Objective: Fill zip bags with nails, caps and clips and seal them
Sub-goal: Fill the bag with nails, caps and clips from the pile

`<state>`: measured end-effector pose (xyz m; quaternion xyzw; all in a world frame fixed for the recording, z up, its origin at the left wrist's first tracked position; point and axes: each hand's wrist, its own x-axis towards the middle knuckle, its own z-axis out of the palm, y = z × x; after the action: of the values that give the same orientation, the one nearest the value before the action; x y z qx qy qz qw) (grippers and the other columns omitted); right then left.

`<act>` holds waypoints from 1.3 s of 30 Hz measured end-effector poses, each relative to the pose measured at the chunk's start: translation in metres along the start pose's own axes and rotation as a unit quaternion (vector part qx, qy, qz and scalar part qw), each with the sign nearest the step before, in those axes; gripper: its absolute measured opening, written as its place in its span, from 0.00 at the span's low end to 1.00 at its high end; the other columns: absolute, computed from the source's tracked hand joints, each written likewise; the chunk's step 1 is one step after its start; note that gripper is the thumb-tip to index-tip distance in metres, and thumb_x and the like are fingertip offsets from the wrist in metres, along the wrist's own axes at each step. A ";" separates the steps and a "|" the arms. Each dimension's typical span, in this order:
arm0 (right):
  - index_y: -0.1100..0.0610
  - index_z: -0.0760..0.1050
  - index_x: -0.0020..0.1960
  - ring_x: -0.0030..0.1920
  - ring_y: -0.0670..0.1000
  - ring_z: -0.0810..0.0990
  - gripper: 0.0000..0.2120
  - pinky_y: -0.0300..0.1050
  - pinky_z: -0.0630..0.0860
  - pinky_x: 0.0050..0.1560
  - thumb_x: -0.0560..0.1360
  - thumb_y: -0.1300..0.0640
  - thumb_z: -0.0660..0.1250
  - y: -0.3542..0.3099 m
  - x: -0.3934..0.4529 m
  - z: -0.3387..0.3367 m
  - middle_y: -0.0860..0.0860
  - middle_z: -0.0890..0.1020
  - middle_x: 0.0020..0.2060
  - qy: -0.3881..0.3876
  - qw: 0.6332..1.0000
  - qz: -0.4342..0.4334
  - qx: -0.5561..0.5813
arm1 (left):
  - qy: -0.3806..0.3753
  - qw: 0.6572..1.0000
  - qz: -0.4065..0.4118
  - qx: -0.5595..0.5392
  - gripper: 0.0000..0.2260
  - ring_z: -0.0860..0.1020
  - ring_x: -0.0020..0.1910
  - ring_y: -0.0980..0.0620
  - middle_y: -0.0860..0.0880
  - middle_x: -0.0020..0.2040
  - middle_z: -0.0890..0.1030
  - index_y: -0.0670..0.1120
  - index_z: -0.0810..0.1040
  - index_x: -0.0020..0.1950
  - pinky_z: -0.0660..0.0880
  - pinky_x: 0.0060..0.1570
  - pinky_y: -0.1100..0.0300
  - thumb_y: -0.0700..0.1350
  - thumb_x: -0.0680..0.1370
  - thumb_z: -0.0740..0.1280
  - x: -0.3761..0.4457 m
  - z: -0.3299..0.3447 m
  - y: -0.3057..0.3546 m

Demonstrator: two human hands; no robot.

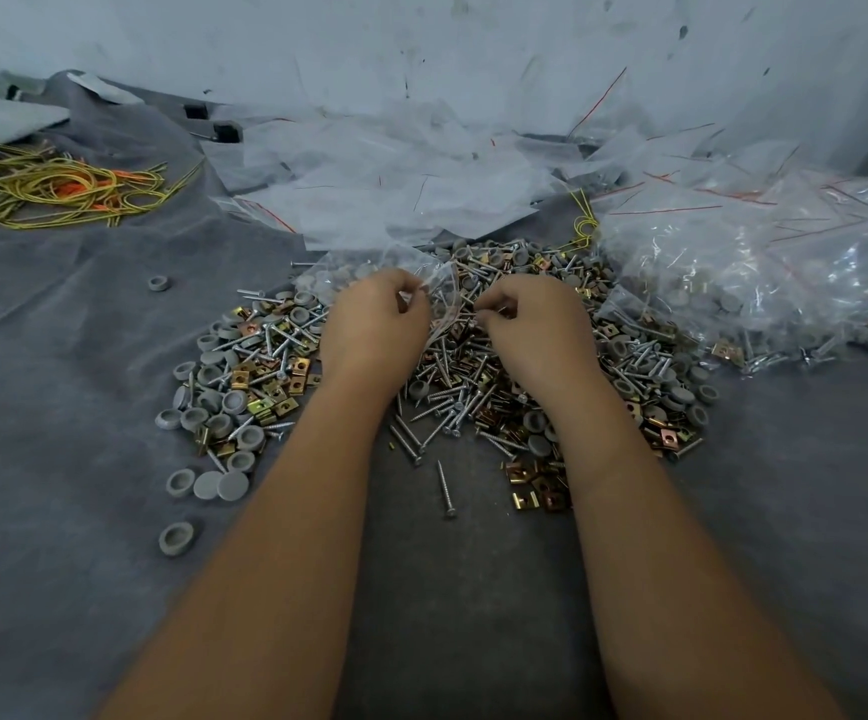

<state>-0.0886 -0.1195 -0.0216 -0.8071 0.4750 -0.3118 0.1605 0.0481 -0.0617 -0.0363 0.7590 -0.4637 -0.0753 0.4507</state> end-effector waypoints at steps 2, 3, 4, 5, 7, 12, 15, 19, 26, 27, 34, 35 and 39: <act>0.51 0.82 0.50 0.43 0.47 0.77 0.07 0.45 0.75 0.47 0.77 0.59 0.67 0.000 0.001 0.000 0.47 0.83 0.46 0.019 0.999 0.006 0.038 | -0.005 1.000 -0.005 -0.016 0.07 0.72 0.27 0.54 0.55 0.30 0.75 0.52 0.80 0.51 0.63 0.29 0.61 0.48 0.79 0.63 0.000 0.000 0.001; 0.51 0.82 0.50 0.43 0.46 0.78 0.08 0.45 0.75 0.46 0.77 0.60 0.66 -0.001 0.001 -0.001 0.47 0.83 0.46 0.027 0.998 0.008 0.061 | -0.009 1.000 -0.009 -0.025 0.07 0.73 0.27 0.53 0.55 0.30 0.75 0.53 0.80 0.50 0.65 0.30 0.60 0.48 0.79 0.62 -0.001 0.000 0.001; 0.50 0.81 0.49 0.43 0.45 0.78 0.09 0.44 0.76 0.46 0.77 0.61 0.65 -0.001 0.001 -0.001 0.46 0.82 0.45 0.035 0.995 0.009 0.088 | -0.012 0.999 -0.012 -0.034 0.07 0.73 0.28 0.52 0.55 0.31 0.76 0.53 0.80 0.50 0.67 0.31 0.60 0.48 0.78 0.62 -0.001 -0.001 0.001; 0.49 0.81 0.48 0.44 0.44 0.79 0.09 0.43 0.76 0.46 0.77 0.62 0.65 -0.002 0.000 -0.002 0.44 0.81 0.44 0.043 0.992 0.007 0.116 | -0.014 0.999 -0.015 -0.041 0.07 0.74 0.28 0.52 0.54 0.32 0.77 0.54 0.80 0.50 0.68 0.31 0.60 0.48 0.78 0.62 -0.001 -0.001 0.001; 0.47 0.80 0.48 0.43 0.39 0.78 0.10 0.36 0.75 0.45 0.77 0.62 0.66 -0.006 -0.001 -0.003 0.39 0.79 0.41 0.061 0.986 -0.008 0.158 | -0.013 0.999 -0.015 -0.048 0.07 0.76 0.30 0.51 0.53 0.32 0.78 0.55 0.80 0.50 0.71 0.32 0.58 0.48 0.78 0.62 -0.001 -0.001 0.002; 0.49 0.82 0.50 0.41 0.40 0.78 0.08 0.39 0.78 0.45 0.75 0.60 0.69 -0.012 -0.004 0.000 0.39 0.80 0.41 0.064 0.984 -0.064 0.153 | -0.010 0.998 0.015 -0.060 0.08 0.75 0.28 0.51 0.52 0.31 0.78 0.53 0.80 0.50 0.72 0.32 0.55 0.46 0.78 0.62 -0.003 -0.001 0.003; 0.48 0.82 0.51 0.42 0.43 0.74 0.08 0.44 0.74 0.43 0.75 0.59 0.69 -0.011 -0.006 0.002 0.39 0.77 0.40 0.061 0.989 -0.104 0.090 | -0.016 0.997 0.031 -0.068 0.08 0.73 0.27 0.51 0.51 0.30 0.78 0.55 0.80 0.49 0.72 0.31 0.54 0.46 0.78 0.62 -0.004 0.000 0.003; 0.45 0.82 0.53 0.47 0.47 0.76 0.10 0.42 0.70 0.43 0.76 0.57 0.68 -0.013 -0.007 0.002 0.44 0.80 0.47 0.029 0.991 -0.124 0.026 | -0.020 0.997 0.039 -0.060 0.10 0.74 0.29 0.51 0.51 0.30 0.78 0.54 0.82 0.50 0.71 0.32 0.56 0.45 0.77 0.62 -0.003 0.001 0.004; 0.48 0.82 0.51 0.37 0.39 0.75 0.08 0.34 0.72 0.37 0.78 0.55 0.65 -0.016 -0.006 -0.001 0.42 0.81 0.40 0.047 0.972 -0.060 0.222 | 0.043 0.999 0.002 -0.020 0.10 0.71 0.28 0.54 0.52 0.31 0.76 0.48 0.81 0.54 0.63 0.29 0.60 0.44 0.80 0.60 0.001 0.001 -0.001; 0.48 0.81 0.51 0.36 0.39 0.74 0.08 0.33 0.71 0.36 0.78 0.55 0.64 -0.016 -0.005 -0.003 0.42 0.81 0.39 0.064 0.966 -0.035 0.247 | 0.057 0.998 -0.002 -0.019 0.11 0.71 0.28 0.54 0.52 0.32 0.76 0.47 0.81 0.54 0.63 0.29 0.59 0.45 0.80 0.60 0.001 0.000 -0.001; 0.48 0.78 0.60 0.55 0.55 0.77 0.15 0.54 0.75 0.58 0.76 0.57 0.60 -0.002 -0.002 -0.004 0.50 0.80 0.55 -0.055 0.997 0.047 0.006 | 0.089 0.992 -0.008 -0.093 0.10 0.67 0.24 0.58 0.55 0.27 0.71 0.48 0.81 0.51 0.62 0.28 0.61 0.43 0.78 0.60 0.001 0.002 -0.003; 0.48 0.78 0.63 0.61 0.57 0.73 0.17 0.54 0.69 0.64 0.76 0.55 0.61 -0.002 -0.001 -0.002 0.51 0.79 0.59 -0.086 0.993 0.040 -0.071 | 0.082 0.992 -0.008 -0.098 0.09 0.66 0.22 0.60 0.55 0.26 0.71 0.49 0.81 0.50 0.62 0.28 0.61 0.42 0.78 0.61 0.002 0.003 -0.003; 0.47 0.78 0.63 0.65 0.57 0.68 0.16 0.54 0.60 0.67 0.76 0.51 0.63 -0.004 -0.002 0.000 0.51 0.76 0.61 -0.106 0.983 0.006 -0.150 | 0.063 0.992 -0.014 -0.106 0.09 0.66 0.19 0.62 0.55 0.25 0.71 0.52 0.79 0.47 0.61 0.23 0.64 0.42 0.78 0.61 0.002 0.004 -0.003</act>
<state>-0.0861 -0.1157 -0.0202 -0.8479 0.5012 -0.1486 0.0887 0.0494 -0.0652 -0.0401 0.7166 -0.4128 -0.0822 0.5562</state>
